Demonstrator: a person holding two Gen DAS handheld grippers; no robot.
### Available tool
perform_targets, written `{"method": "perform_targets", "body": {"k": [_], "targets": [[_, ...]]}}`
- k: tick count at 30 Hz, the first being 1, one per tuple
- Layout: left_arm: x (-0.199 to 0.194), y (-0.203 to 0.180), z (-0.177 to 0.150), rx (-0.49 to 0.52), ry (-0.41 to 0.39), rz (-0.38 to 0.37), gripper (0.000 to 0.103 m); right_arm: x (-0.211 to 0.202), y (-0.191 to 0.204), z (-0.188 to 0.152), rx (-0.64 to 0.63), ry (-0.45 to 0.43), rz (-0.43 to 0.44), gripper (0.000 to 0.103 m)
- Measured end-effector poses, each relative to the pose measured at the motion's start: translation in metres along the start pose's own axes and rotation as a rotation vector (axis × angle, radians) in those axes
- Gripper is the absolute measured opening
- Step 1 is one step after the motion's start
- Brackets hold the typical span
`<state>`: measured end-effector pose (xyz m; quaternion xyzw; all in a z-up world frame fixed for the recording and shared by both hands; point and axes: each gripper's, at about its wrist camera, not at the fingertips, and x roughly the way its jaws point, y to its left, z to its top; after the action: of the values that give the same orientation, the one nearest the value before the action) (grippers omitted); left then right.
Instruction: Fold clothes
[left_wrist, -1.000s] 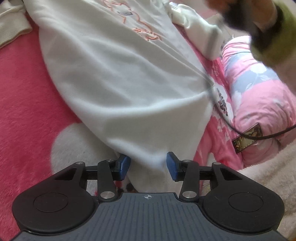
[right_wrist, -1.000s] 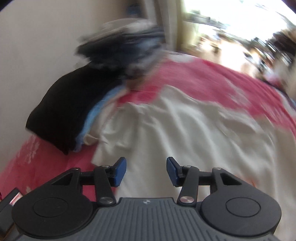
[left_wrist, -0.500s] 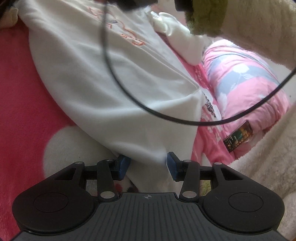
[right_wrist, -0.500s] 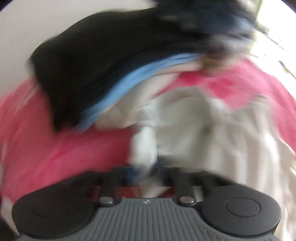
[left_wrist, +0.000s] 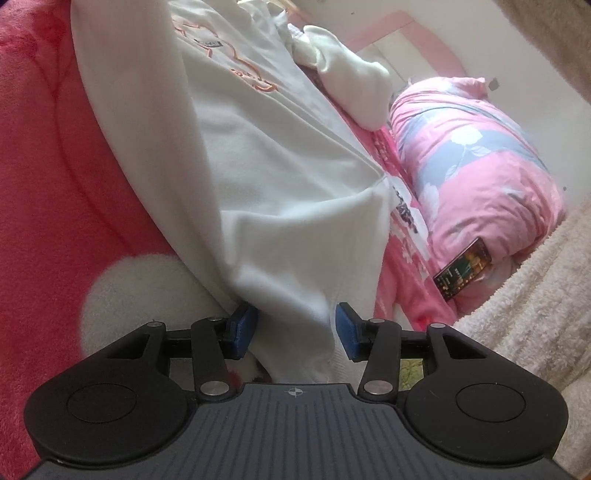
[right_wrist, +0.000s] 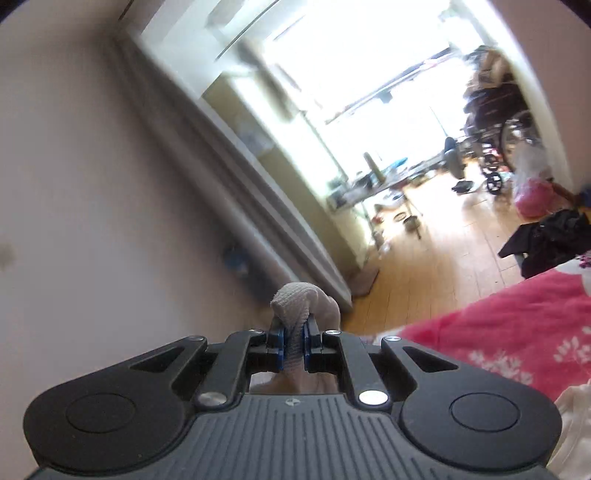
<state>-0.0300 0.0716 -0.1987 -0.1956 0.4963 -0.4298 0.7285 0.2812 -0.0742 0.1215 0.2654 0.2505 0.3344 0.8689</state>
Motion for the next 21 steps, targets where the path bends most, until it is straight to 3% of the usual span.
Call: {"method": "perform_targets", "body": {"k": [4,12,21], "targets": [[0.000,-0.002,-0.001,0.013,-0.005,0.005,0.047,-0.011,-0.008,0.005,0.047,-0.006,0.021,0.011],[-0.001,-0.004,-0.002,0.027,-0.011,0.013,0.047,0.008,0.029,-0.005,0.013,0.096,0.195,0.011],[0.000,-0.006,-0.004,0.034,-0.021,0.021,0.047,0.073,0.068,-0.057,0.166,0.274,0.239,0.011]]}}
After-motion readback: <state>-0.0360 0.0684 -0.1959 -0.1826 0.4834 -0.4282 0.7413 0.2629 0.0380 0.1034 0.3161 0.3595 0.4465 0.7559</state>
